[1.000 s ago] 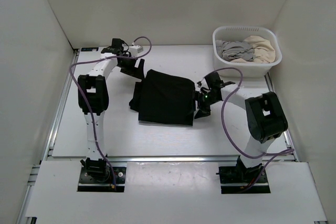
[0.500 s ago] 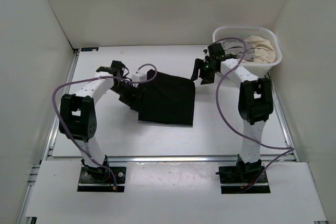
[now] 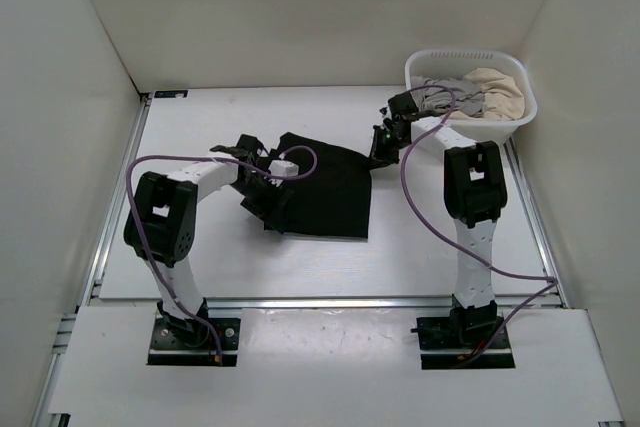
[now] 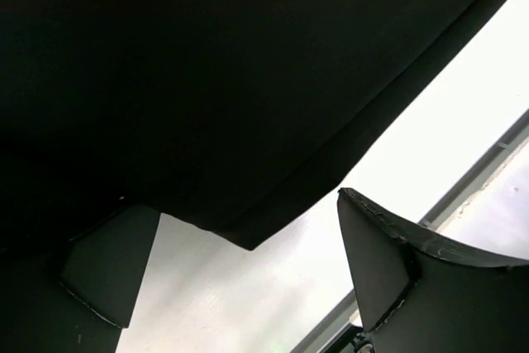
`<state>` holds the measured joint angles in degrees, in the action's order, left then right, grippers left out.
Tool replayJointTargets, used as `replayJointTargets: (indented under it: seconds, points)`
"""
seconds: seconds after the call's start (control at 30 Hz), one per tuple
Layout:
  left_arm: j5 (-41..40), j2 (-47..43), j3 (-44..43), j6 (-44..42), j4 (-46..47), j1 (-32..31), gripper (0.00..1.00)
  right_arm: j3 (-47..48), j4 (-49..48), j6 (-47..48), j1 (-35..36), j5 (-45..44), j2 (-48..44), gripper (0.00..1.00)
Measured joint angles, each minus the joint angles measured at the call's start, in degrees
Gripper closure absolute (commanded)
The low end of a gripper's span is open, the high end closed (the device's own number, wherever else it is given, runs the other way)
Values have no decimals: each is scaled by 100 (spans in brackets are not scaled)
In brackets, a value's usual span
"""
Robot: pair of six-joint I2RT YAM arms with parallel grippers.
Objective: Fold and stack the trousers
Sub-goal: Fold the trousers
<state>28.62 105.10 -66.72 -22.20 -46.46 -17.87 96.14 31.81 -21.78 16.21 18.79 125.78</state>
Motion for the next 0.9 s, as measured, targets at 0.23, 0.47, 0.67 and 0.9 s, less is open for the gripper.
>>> replayJointTargets:
  seconds: [0.23, 0.47, 0.67, 0.9]
  points:
    - [-105, -87, 111, 118, 166, -17, 0, 37, -160, -293, -26, -164, 59, 97]
    - [-229, -216, 96, 81, 61, -15, 0, 201, -28, -138, -48, -470, -9, 1]
    - [-684, -970, -938, 330, -264, 72, 0, 203, 769, 293, -55, -1235, -1115, 1]
    - [-1829, -1996, -2232, 859, -105, 1493, 0, 387, 2052, 546, -431, -2253, -3029, 1]
